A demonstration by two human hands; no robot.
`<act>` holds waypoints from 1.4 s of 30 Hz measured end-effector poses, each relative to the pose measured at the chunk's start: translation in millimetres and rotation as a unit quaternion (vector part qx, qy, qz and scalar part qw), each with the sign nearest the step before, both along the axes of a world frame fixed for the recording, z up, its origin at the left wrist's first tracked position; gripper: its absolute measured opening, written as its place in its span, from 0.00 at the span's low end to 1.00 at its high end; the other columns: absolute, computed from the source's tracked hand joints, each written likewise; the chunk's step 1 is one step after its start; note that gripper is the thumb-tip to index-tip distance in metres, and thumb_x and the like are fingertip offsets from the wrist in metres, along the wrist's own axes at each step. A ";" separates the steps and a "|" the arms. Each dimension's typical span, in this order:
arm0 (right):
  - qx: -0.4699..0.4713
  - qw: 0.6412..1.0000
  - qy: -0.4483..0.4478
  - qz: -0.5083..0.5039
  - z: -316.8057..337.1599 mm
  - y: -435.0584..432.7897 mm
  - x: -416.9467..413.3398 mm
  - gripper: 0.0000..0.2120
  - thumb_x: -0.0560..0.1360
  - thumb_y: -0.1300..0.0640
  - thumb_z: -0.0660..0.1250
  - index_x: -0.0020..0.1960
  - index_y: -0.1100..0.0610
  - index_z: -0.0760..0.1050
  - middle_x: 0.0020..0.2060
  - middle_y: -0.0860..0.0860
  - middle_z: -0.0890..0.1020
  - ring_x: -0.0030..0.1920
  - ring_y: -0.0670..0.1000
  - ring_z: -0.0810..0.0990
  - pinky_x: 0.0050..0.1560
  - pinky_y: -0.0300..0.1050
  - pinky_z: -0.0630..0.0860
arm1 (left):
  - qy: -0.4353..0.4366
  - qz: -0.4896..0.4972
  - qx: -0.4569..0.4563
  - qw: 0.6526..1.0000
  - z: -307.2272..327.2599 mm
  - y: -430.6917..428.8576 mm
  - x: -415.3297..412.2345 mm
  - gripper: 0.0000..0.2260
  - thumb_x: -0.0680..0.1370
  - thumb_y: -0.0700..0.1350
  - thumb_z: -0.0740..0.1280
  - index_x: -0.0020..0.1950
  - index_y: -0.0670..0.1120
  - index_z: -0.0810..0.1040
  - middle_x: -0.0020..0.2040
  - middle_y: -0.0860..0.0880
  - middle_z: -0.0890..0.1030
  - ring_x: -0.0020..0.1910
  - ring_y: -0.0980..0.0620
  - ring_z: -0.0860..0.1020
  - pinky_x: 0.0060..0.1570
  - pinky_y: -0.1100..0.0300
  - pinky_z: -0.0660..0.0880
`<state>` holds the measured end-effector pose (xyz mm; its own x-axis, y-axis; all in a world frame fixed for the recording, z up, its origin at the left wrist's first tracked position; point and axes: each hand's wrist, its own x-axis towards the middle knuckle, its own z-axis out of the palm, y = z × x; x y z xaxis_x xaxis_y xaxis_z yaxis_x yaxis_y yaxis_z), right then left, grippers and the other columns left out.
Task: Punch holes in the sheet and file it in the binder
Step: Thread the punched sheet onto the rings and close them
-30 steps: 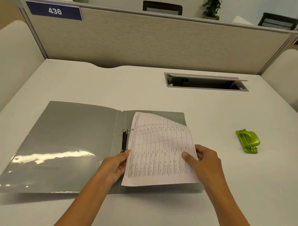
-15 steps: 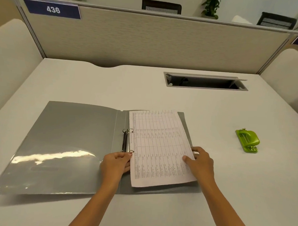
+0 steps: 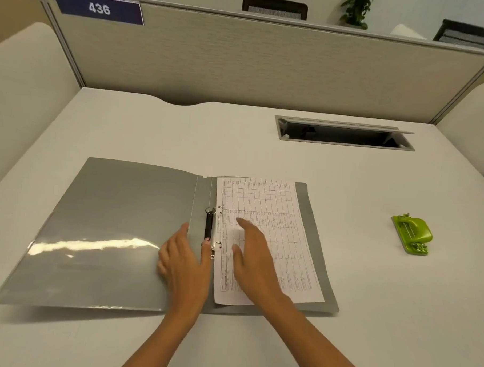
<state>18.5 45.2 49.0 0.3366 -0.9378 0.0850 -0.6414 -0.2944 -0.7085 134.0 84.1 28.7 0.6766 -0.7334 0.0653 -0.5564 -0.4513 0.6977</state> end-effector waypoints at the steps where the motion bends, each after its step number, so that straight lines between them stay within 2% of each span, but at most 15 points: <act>1: -0.016 1.000 0.014 0.019 -5.0 -2.6 5.6 0.24 0.81 0.59 0.55 0.75 0.52 0.55 0.74 0.48 0.61 0.75 0.46 0.55 0.74 0.40 0.56 | -0.011 -0.019 0.009 1.000 -2.8 0.0 0.5 0.25 0.78 0.56 0.60 0.73 0.47 0.65 0.70 0.45 0.70 0.71 0.44 0.63 0.69 0.46 0.57; 3: -0.035 0.998 0.039 0.044 -14.3 -12.7 12.0 0.23 0.82 0.59 0.51 0.76 0.53 0.54 0.76 0.49 0.56 0.77 0.46 0.49 0.76 0.43 0.50 | -0.048 -0.057 0.023 0.997 -9.6 -0.3 3.0 0.31 0.77 0.62 0.53 0.75 0.46 0.62 0.73 0.45 0.67 0.75 0.44 0.60 0.72 0.48 0.52; 6: -0.037 0.994 0.087 0.049 -31.3 -29.6 10.0 0.24 0.82 0.53 0.48 0.77 0.52 0.49 0.77 0.47 0.50 0.77 0.44 0.44 0.77 0.45 0.47 | -0.097 -0.086 0.042 0.991 -18.7 -0.4 5.0 0.36 0.75 0.66 0.44 0.77 0.46 0.56 0.77 0.46 0.60 0.77 0.46 0.53 0.73 0.50 0.43; 9: -0.063 0.981 0.183 0.019 -47.3 -34.9 -4.3 0.27 0.80 0.46 0.42 0.77 0.52 0.43 0.77 0.46 0.45 0.76 0.44 0.39 0.77 0.47 0.42 | -0.103 -0.085 0.060 0.989 -20.9 -2.3 3.6 0.39 0.73 0.69 0.41 0.78 0.47 0.50 0.79 0.48 0.54 0.78 0.49 0.46 0.74 0.50 0.36; 13: -0.069 0.972 0.221 -0.046 -53.0 -36.6 -27.4 0.30 0.78 0.43 0.38 0.77 0.53 0.42 0.77 0.48 0.45 0.77 0.46 0.41 0.77 0.48 0.42 | -0.134 -0.077 0.099 0.983 -25.4 -6.1 -0.4 0.42 0.72 0.73 0.40 0.78 0.48 0.48 0.79 0.50 0.50 0.77 0.49 0.42 0.73 0.46 0.32; 16: -0.062 0.966 0.237 -0.079 -54.9 -41.1 -41.9 0.32 0.77 0.41 0.36 0.77 0.54 0.42 0.77 0.48 0.45 0.77 0.46 0.42 0.77 0.48 0.42 | -0.155 -0.061 0.116 0.979 -28.7 -10.0 -3.4 0.42 0.72 0.74 0.44 0.78 0.49 0.51 0.79 0.49 0.52 0.78 0.46 0.44 0.73 0.43 0.35; 20: -0.062 0.965 0.232 -0.107 -56.2 -43.3 -52.1 0.32 0.77 0.40 0.38 0.77 0.55 0.43 0.77 0.49 0.47 0.77 0.46 0.44 0.77 0.45 0.42 | -0.162 -0.038 0.124 0.978 -29.5 -15.7 -6.5 0.41 0.72 0.74 0.43 0.78 0.50 0.55 0.79 0.47 0.53 0.77 0.42 0.46 0.73 0.40 0.38; 24: -0.050 0.968 0.215 -0.121 -52.4 -43.0 -47.8 0.35 0.75 0.40 0.35 0.77 0.57 0.40 0.76 0.49 0.40 0.77 0.48 0.41 0.77 0.46 0.42 | -0.166 -0.041 0.127 0.977 -31.6 -16.2 -6.1 0.40 0.73 0.73 0.42 0.77 0.50 0.55 0.78 0.47 0.53 0.77 0.42 0.46 0.73 0.38 0.40; 26: -0.053 0.976 0.189 -0.099 -43.4 -41.2 -37.4 0.33 0.77 0.40 0.35 0.77 0.57 0.37 0.76 0.49 0.37 0.76 0.47 0.36 0.76 0.45 0.38 | -0.168 -0.041 0.126 0.977 -33.3 -16.0 -5.7 0.40 0.73 0.73 0.41 0.77 0.50 0.54 0.79 0.47 0.53 0.77 0.42 0.46 0.73 0.38 0.40; 28: -0.072 0.983 0.167 -0.025 -33.5 -41.4 -18.7 0.30 0.80 0.44 0.39 0.76 0.55 0.36 0.76 0.48 0.36 0.75 0.45 0.34 0.76 0.44 0.36 | -0.169 -0.041 0.126 0.977 -34.9 -16.2 -5.5 0.40 0.73 0.73 0.42 0.78 0.50 0.54 0.79 0.47 0.53 0.77 0.42 0.46 0.73 0.38 0.40; 31: -0.078 0.982 0.154 0.074 -33.6 -49.6 11.8 0.26 0.82 0.50 0.44 0.77 0.55 0.40 0.77 0.49 0.41 0.76 0.46 0.36 0.77 0.47 0.41 | -0.166 -0.041 0.120 0.978 -35.7 -16.0 -5.0 0.39 0.73 0.72 0.43 0.77 0.50 0.55 0.78 0.47 0.54 0.77 0.42 0.47 0.73 0.38 0.42; 34: -0.058 0.981 0.174 0.065 -47.3 -56.1 21.2 0.26 0.82 0.50 0.43 0.77 0.55 0.43 0.77 0.49 0.44 0.76 0.46 0.39 0.77 0.49 0.46 | -0.172 -0.046 0.118 0.977 -36.8 -15.6 -3.5 0.38 0.73 0.72 0.45 0.77 0.50 0.56 0.78 0.46 0.55 0.77 0.41 0.48 0.73 0.37 0.44; 36: -0.065 0.977 0.196 0.047 -53.7 -56.7 15.5 0.27 0.80 0.46 0.40 0.77 0.54 0.43 0.77 0.48 0.45 0.76 0.45 0.40 0.77 0.49 0.46 | -0.184 -0.050 0.126 0.974 -36.3 -15.1 -3.4 0.38 0.73 0.71 0.46 0.77 0.51 0.57 0.78 0.46 0.56 0.77 0.41 0.49 0.72 0.35 0.44; 42: -0.089 0.971 0.221 0.017 -57.0 -60.4 -3.7 0.29 0.80 0.44 0.41 0.77 0.53 0.43 0.77 0.47 0.46 0.76 0.45 0.41 0.77 0.47 0.43 | -0.199 -0.047 0.134 0.970 -36.0 -16.8 -4.0 0.38 0.72 0.71 0.47 0.76 0.52 0.59 0.78 0.46 0.57 0.77 0.40 0.50 0.70 0.32 0.41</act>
<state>14.8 -15.2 -7.9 0.4083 -0.9089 0.0846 -0.8589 -0.4139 -0.3015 130.0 67.3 -7.3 0.5661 -0.8174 0.1067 -0.8052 -0.5206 0.2839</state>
